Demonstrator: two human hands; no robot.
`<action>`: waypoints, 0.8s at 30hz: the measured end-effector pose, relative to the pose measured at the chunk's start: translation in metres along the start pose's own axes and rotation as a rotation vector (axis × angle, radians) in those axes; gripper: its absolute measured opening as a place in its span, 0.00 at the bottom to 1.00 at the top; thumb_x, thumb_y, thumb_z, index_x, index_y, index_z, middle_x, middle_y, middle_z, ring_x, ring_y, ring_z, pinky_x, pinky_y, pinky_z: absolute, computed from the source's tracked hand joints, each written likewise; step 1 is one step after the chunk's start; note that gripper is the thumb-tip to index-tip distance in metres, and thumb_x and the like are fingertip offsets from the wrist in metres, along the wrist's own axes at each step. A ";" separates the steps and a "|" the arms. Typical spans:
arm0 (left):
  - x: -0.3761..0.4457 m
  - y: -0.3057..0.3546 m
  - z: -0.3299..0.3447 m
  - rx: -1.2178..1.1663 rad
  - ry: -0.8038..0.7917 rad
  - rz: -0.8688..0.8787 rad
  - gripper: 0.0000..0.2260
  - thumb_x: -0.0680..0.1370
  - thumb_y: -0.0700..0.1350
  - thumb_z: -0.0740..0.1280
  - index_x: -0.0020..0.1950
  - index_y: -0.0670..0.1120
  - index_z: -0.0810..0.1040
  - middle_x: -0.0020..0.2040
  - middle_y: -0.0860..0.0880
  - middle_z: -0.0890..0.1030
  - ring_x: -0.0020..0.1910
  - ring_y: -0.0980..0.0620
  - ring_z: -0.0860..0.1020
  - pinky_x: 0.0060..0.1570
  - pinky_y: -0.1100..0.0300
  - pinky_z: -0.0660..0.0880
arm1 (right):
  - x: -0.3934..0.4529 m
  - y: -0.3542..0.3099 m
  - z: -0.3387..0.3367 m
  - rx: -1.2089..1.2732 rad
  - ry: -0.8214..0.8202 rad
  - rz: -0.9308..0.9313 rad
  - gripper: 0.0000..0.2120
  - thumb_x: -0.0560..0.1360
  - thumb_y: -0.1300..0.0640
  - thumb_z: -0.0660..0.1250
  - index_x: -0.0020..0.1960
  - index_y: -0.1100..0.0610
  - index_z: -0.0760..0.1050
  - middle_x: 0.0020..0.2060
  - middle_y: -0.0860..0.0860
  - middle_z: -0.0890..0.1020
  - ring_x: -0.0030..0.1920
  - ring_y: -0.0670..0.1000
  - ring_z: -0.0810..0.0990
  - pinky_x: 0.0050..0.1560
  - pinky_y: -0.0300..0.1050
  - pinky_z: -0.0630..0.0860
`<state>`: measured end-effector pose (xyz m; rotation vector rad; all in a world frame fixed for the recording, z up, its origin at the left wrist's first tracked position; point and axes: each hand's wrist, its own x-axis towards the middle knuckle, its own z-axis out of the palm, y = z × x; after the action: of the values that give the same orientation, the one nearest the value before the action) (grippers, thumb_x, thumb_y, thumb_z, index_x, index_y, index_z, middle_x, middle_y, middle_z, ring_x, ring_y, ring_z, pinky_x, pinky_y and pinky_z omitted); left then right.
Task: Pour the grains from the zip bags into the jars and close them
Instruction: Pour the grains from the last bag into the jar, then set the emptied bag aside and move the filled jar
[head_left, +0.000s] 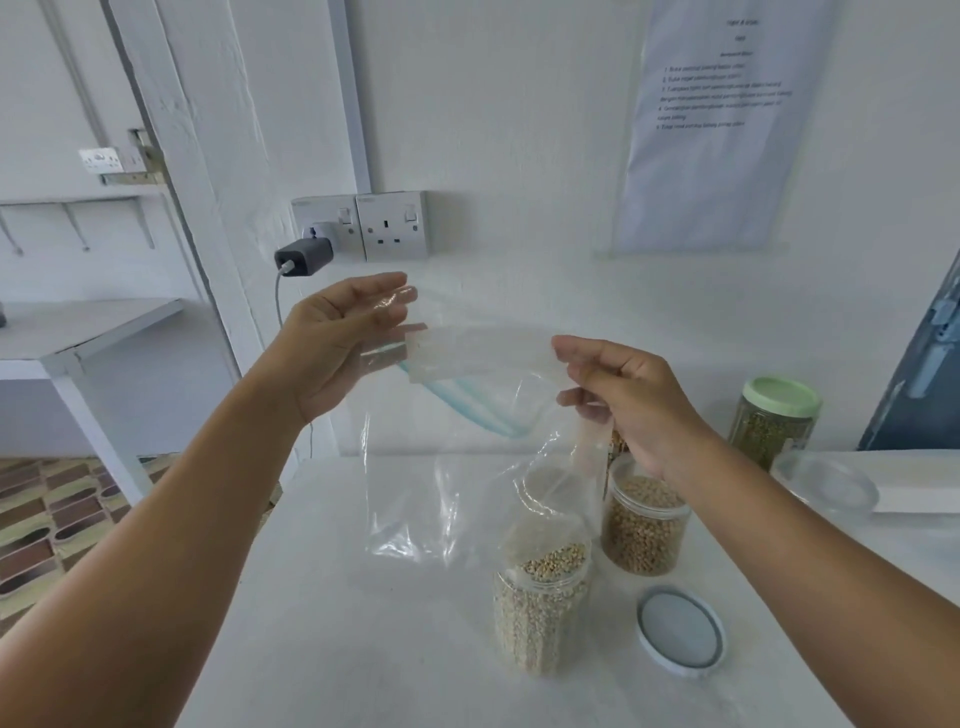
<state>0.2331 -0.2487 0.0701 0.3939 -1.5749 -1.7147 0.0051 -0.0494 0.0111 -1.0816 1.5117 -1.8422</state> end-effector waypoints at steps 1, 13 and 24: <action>-0.001 0.000 0.001 -0.003 -0.009 0.000 0.17 0.73 0.37 0.72 0.62 0.44 0.82 0.62 0.45 0.85 0.56 0.41 0.86 0.56 0.50 0.83 | -0.001 -0.001 -0.001 -0.005 0.001 0.002 0.13 0.80 0.61 0.72 0.60 0.49 0.85 0.58 0.42 0.86 0.42 0.48 0.87 0.42 0.34 0.78; 0.000 -0.005 0.062 0.066 -0.150 -0.009 0.29 0.75 0.28 0.71 0.74 0.46 0.74 0.56 0.39 0.86 0.51 0.42 0.87 0.52 0.57 0.83 | -0.037 -0.018 -0.057 -0.043 0.180 -0.035 0.19 0.72 0.61 0.79 0.60 0.47 0.85 0.60 0.40 0.85 0.50 0.46 0.85 0.50 0.39 0.79; -0.018 -0.040 0.230 0.033 -0.174 -0.054 0.26 0.75 0.27 0.72 0.72 0.43 0.76 0.62 0.38 0.83 0.51 0.44 0.87 0.52 0.57 0.83 | -0.093 -0.035 -0.211 -0.009 0.230 -0.024 0.17 0.75 0.60 0.77 0.61 0.47 0.85 0.61 0.39 0.84 0.58 0.40 0.84 0.42 0.32 0.77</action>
<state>0.0769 -0.0749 0.0716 0.3129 -1.7326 -1.8065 -0.1163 0.1497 0.0090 -0.9198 1.6421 -2.0356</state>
